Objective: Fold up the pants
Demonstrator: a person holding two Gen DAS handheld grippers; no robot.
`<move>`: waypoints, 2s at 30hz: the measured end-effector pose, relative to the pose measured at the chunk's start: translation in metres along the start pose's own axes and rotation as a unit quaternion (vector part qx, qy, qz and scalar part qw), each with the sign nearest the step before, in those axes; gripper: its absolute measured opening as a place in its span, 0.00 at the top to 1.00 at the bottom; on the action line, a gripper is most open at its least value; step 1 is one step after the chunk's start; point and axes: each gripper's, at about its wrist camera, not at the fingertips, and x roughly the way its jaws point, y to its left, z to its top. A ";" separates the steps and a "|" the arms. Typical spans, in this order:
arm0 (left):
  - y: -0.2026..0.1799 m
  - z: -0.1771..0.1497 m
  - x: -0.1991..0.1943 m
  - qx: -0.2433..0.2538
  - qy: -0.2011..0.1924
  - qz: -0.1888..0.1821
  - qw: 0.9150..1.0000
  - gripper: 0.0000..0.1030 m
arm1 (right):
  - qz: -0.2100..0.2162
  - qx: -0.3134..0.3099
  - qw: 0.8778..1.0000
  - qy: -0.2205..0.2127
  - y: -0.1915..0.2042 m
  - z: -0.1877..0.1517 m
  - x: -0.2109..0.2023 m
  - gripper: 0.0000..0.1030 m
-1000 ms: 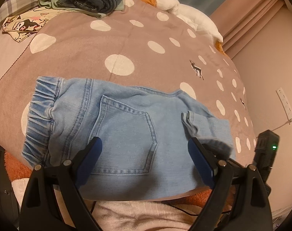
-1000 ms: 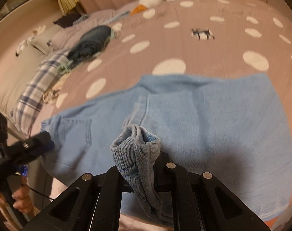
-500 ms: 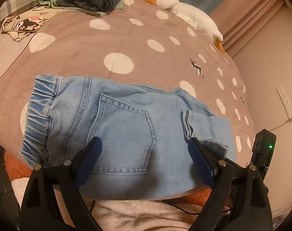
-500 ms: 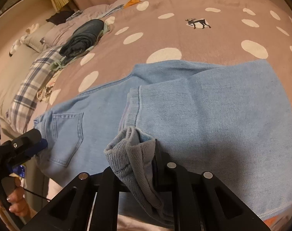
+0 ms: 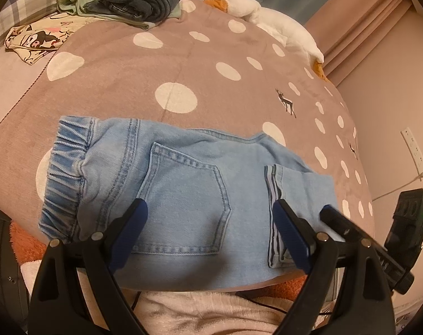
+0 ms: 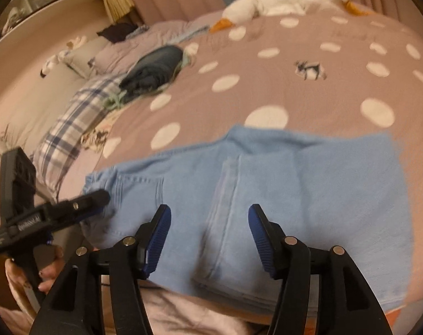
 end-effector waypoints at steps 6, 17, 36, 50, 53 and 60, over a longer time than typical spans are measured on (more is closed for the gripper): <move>-0.001 -0.001 0.005 0.000 0.008 0.001 1.000 0.11 | -0.088 0.029 0.996 -0.005 -0.030 0.000 0.005 0.43; -0.007 -0.003 0.014 0.006 0.018 0.002 1.000 0.11 | -0.138 0.042 0.989 0.024 -0.056 -0.015 0.021 0.48; -0.047 -0.002 0.058 0.039 0.074 -0.052 0.995 0.11 | -0.105 0.055 0.993 0.015 -0.061 -0.029 0.007 0.48; -0.071 0.004 0.099 0.076 0.119 -0.090 0.986 0.13 | -0.127 0.140 0.982 -0.019 -0.113 -0.032 -0.030 0.48; -0.072 0.004 0.104 0.072 0.114 -0.098 0.986 0.13 | -0.115 0.147 0.982 -0.017 -0.117 -0.037 -0.027 0.48; -0.086 0.007 0.127 0.059 0.155 -0.158 0.973 0.24 | -0.119 0.142 0.982 -0.018 -0.116 -0.035 -0.026 0.48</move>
